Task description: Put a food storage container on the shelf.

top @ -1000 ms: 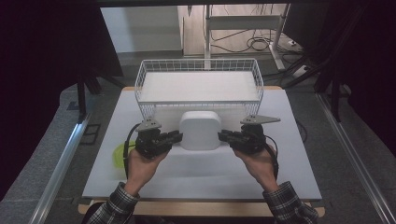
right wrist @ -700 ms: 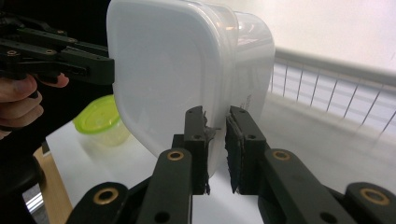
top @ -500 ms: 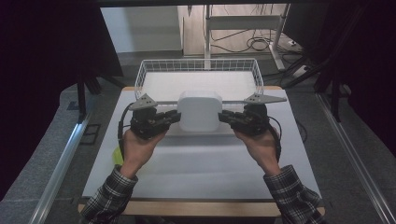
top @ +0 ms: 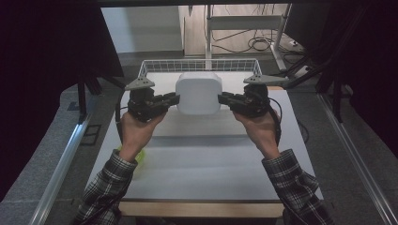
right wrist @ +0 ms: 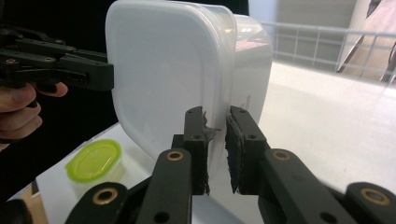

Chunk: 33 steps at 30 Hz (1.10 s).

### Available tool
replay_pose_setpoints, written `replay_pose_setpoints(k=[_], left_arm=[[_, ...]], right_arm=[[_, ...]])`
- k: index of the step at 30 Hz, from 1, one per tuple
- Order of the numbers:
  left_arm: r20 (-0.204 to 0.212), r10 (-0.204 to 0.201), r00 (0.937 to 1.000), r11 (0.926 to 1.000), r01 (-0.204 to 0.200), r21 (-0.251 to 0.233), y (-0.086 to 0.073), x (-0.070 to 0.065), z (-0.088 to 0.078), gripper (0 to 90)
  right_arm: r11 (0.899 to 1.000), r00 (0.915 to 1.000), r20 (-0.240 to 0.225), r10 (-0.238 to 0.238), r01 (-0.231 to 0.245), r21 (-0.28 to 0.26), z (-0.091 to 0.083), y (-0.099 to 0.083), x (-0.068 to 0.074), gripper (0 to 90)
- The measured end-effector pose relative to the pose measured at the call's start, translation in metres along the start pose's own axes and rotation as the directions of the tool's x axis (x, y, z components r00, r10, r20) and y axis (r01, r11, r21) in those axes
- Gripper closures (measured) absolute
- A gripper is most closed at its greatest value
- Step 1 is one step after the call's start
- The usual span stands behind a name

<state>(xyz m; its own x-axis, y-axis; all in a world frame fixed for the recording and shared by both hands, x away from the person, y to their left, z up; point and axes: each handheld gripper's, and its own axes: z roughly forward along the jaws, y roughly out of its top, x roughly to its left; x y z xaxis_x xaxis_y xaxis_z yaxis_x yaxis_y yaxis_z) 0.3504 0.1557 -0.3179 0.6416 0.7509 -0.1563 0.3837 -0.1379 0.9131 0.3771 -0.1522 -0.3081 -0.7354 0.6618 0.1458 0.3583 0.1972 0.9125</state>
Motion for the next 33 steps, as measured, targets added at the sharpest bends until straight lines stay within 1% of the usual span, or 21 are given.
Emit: replay_pose_setpoints(k=[4,7,9,14,19,20,23,27,28,29,30,33], left_arm=[[0.013,-0.019,0.9997,0.9997,0.019,-0.016,0.007,0.008,0.007,78.3],[0.018,-0.029,0.9994,0.9993,0.03,-0.024,0.011,0.015,0.014,78.2],[0.018,-0.031,0.9993,0.9992,0.032,-0.024,0.012,0.018,0.018,77.9],[0.017,-0.041,0.999,0.9988,0.042,-0.025,0.012,0.025,0.026,77.3],[0.019,-0.053,0.9984,0.9982,0.054,-0.028,0.01,0.029,0.031,75.8],[0.022,-0.056,0.9982,0.998,0.056,-0.03,0.009,0.03,0.032,73.7],[0.035,-0.061,0.9975,0.9974,0.062,-0.036,0.01,0.031,0.034,71.5],[0.037,-0.061,0.9974,0.9974,0.063,-0.037,0.011,0.033,0.036,69.0],[0.039,-0.061,0.9974,0.9974,0.062,-0.036,0.011,0.033,0.036,67.8],[0.038,-0.062,0.9974,0.9973,0.063,-0.037,0.012,0.034,0.037,65.7],[0.037,-0.061,0.9974,0.9974,0.062,-0.037,0.012,0.034,0.037,65.7],[0.038,-0.057,0.9976,0.9977,0.058,-0.033,0.012,0.035,0.04,62.5]], right_arm=[[1.0,0.9998,0.02,0.002,-0.002,-0.014,0.005,0.011,-0.006,78.2],[1.0,0.9996,0.027,0.006,-0.005,-0.015,0.007,0.015,-0.009,78.1],[1.0,0.9994,0.033,0.013,-0.012,-0.015,0.012,0.018,-0.015,78.0],[1.0,0.9991,0.035,0.025,-0.025,-0.015,0.017,0.019,-0.02,77.8],[0.999,0.9984,0.024,0.051,-0.051,-0.005,0.023,0.018,-0.026,77.4],[0.998,0.9977,0.019,0.065,-0.065,-0.002,0.025,0.017,-0.028,75.5],[0.998,0.9979,0.019,0.062,-0.062,-0.006,0.027,0.017,-0.029,72.9],[0.998,0.9978,0.021,0.063,-0.063,-0.008,0.03,0.018,-0.031,70.1],[0.998,0.998,0.023,0.059,-0.058,-0.008,0.031,0.019,-0.03,68.7],[0.999,0.9986,0.03,0.043,-0.043,-0.009,0.033,0.019,-0.03,67.4],[0.999,0.9986,0.03,0.043,-0.043,-0.009,0.033,0.019,-0.03,67.4],[1.0,0.999,0.04,0.021,-0.021,-0.002,0.036,0.019,-0.029,63.9]])
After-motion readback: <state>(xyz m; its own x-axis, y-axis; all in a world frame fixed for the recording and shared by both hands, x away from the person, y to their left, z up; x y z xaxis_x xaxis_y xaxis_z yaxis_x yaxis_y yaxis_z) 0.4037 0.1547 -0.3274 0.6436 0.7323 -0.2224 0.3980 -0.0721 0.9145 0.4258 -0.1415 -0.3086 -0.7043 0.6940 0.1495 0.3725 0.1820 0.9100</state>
